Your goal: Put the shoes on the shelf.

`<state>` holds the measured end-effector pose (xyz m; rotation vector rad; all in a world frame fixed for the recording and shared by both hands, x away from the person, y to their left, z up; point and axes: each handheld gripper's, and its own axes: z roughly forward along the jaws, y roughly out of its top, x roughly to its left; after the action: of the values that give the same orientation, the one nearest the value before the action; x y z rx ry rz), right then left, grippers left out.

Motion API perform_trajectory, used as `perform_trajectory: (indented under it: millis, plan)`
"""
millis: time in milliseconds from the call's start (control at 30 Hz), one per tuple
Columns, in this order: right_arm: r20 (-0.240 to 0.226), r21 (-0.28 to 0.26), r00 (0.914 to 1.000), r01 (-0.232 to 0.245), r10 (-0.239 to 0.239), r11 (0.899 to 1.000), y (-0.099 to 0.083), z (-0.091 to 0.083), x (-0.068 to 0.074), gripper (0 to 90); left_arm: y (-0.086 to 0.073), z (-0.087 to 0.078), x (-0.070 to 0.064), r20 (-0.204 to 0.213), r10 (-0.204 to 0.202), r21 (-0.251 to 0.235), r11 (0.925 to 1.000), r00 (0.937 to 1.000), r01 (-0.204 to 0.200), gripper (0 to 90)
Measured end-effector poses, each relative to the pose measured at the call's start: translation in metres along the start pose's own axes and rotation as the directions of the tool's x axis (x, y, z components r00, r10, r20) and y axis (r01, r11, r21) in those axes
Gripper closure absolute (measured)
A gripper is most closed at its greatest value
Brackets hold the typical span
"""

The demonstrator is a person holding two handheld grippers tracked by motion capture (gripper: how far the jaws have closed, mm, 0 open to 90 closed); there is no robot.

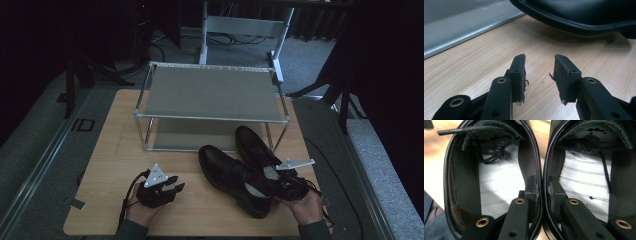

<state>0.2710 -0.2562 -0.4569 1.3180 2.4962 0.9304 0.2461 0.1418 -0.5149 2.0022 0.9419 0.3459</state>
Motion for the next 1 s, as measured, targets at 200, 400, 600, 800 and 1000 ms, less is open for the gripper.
perform_trajectory:
  millis: [200, 400, 600, 800, 1000]
  plan:
    - [0.003, -0.033, 0.9998, -0.022, 0.022, 0.999, 0.009, 0.005, 0.0, 80.6, 0.001, 0.0, 0.0, -0.001, 0.001, -0.003, 1.0, 1.0, -0.001, 61.8]
    - [0.012, -0.052, 0.9991, -0.04, 0.041, 0.998, 0.02, 0.017, 0.002, 80.5, 0.0, 0.001, 0.001, 0.0, -0.006, -0.006, 1.0, 1.0, 0.006, 61.1]
    - [0.037, -0.071, 0.9981, -0.046, 0.049, 0.996, 0.03, 0.024, 0.004, 80.4, -0.001, 0.001, 0.002, -0.002, -0.017, -0.008, 0.9998, 0.9999, 0.017, 61.0]
    - [0.042, -0.081, 0.9973, -0.057, 0.06, 0.995, 0.037, 0.029, 0.005, 80.4, 0.0, 0.002, 0.001, -0.002, -0.014, -0.01, 0.9999, 0.9999, 0.014, 60.4]
    - [0.055, -0.083, 0.9965, -0.058, 0.063, 0.995, 0.043, 0.035, 0.006, 80.3, 0.001, 0.002, 0.0, -0.001, -0.01, -0.008, 0.9999, 1.0, 0.01, 59.8]
